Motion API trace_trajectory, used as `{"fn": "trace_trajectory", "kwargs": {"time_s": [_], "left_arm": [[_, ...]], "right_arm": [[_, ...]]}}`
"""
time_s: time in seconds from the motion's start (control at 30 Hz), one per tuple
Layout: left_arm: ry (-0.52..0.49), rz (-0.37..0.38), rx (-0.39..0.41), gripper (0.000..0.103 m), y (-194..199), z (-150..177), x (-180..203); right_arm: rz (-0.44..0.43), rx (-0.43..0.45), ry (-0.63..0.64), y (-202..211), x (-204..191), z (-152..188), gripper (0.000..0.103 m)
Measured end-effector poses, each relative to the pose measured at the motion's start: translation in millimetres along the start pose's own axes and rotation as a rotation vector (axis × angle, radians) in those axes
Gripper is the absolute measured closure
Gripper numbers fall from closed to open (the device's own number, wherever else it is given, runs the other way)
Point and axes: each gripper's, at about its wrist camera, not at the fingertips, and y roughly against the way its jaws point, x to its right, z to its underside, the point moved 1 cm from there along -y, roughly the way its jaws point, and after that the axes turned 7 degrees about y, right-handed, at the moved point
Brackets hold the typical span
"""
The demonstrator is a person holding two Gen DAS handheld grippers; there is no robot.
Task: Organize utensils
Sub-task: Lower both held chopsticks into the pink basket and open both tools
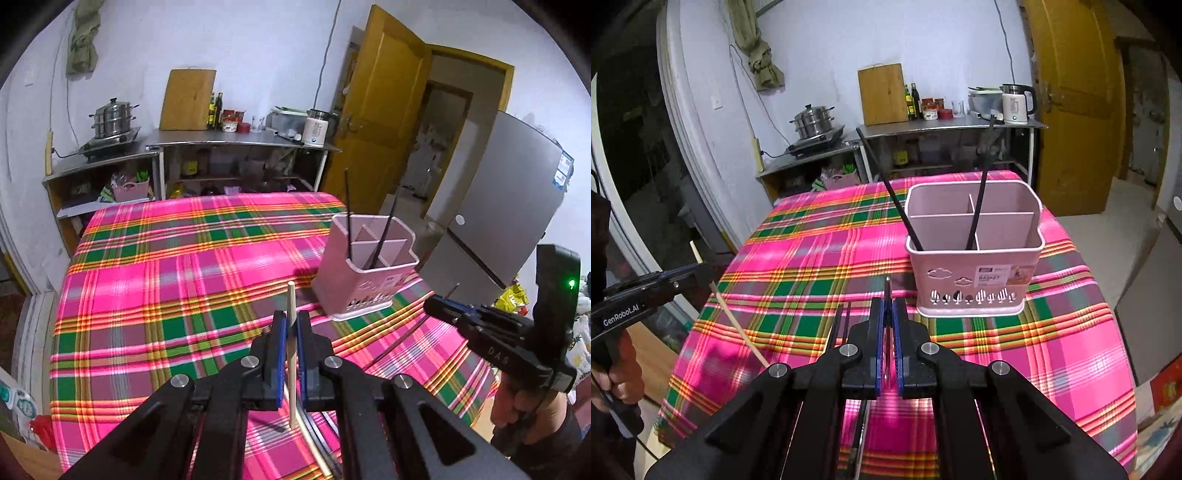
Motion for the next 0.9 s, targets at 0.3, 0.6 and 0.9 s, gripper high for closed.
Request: {"fn": "trace_trajectory", "kwargs": {"time_s": [0.3,0.6,0.9], "left_arm": [[-0.023,0.083,0.008,0.098,-12.0,-34.5,37.3],[-0.012,0.157,0.015,0.098,-37.9,-79.1,69.1],[0.017,0.182,0.074,0.098,-50.0,-131.0,85.9]], "right_arm": [[0.017,0.032,-0.010,13.4,14.7,-15.2,0.098],[0.060,0.092,-0.025,27.6,41.2,-49.7,0.098],[0.084,0.185,-0.054,39.7,64.9,-93.8,0.098]]}}
